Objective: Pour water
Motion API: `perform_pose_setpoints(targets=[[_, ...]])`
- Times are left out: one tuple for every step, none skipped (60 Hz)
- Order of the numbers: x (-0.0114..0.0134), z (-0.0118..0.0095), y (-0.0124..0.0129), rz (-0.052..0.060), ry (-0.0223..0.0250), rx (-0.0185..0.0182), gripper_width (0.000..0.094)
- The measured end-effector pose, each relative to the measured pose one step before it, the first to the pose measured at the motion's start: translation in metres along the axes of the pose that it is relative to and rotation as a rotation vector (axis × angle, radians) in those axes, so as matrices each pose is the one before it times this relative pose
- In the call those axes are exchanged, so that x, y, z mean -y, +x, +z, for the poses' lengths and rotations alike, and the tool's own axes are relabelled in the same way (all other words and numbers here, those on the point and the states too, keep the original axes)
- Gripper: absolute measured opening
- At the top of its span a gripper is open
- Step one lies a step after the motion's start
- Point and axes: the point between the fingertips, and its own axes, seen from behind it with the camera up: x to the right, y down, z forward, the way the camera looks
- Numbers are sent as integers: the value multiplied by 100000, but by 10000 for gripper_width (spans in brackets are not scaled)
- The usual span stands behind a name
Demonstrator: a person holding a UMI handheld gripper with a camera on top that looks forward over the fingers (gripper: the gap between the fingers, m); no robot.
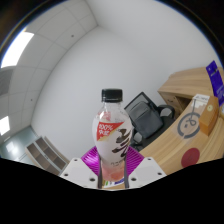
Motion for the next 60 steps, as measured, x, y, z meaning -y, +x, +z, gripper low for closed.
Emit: perform_pose_setpoints(targets=[[536,253,562,-4492,758,-1444,295],[403,240,712,-4605,588,-1497,295],[388,251,822,-4617,527,-1518,294],[307,151,861,-4639,558,-1650,295],[809,-1576,831,-4329,312,-1209,294],[-182,490,1089,-4868,76,-2184,295],[-5,224,907,-4446,368,-1671,294],[289,-527,965,-3874,344,-1196,296],[-224,199,933,-4132,-118,-1587,295],[-383,219,949,-3969,-374,-1628,295],[-421,233,958,-3739,-421,-1704,295],[-451,227,881,-3556,-433,-1702,294],[-482,185,805,-3333,-399,-1545,294],[-580,61,646,-3032,-417,-1011,294],[-492,167,810,-2397,-856,-692,294],[-765,249,558,-2473,-1192,-706,294],[-789,267,483,-2257,-1127,-510,294],[-783,257,468,-1985,-1192,-489,294],[-770,255,386,-1673,-1147,-463,294],[-756,228,343,-1402,-1113,-349,293],[-733,243,296,-1232,-1068,-240,294],[-898,347,126,-1535,-73,-372,294],[-494,75,377,-829,-1002,-164,293],[-562,156,296,-947,-728,-234,295],[-826,168,166,-1163,-603,-220,295],[-590,154,257,-629,-739,-88,295],[-552,167,153,-492,-784,-8,294],[-543,172,111,-247,-708,147,294],[-523,153,92,66,-725,180,294],[-490,159,29,257,-618,278,294],[-439,153,41,406,-461,263,294],[-267,91,-127,84,-144,-172,295],[-510,132,191,25,-352,356,296],[-424,152,78,31,-574,349,295],[-411,154,44,-87,-611,254,294],[-442,137,89,-261,-714,181,296],[-170,-119,49,-157,127,310,301],[470,11,-9,-345,2648,393,299],[-157,109,-197,-464,-291,-173,300],[-271,-200,30,-400,-462,-71,302],[166,-46,25,-212,754,223,314],[65,-48,-34,-47,473,245,338],[-30,-32,27,18,73,155,351],[2,-46,22,-44,259,-62,366],[4,-59,30,-17,238,-4,376],[-20,-64,-22,82,-22,81,390],[-45,111,101,134,-304,87,409],[-25,-105,15,74,-270,-122,439],[-27,-99,37,87,-466,-248,469],[-56,-122,-23,90,-700,-106,493],[-128,-167,60,171,-1139,-370,516],[-241,-126,26,282,-1438,-301,549],[-247,-164,47,246,-1588,-285,606],[-200,-212,31,266,-1425,-295,680],[-143,-289,-10,357,-1225,-212,754],[-85,-352,-53,370,-974,-97,825],[-33,-380,-30,344,-765,-81,879],[-60,-308,124,199,-656,-75,849],[-16,-617,-22,277,-615,-587,836],[110,-556,24,417,-518,-621,835]])
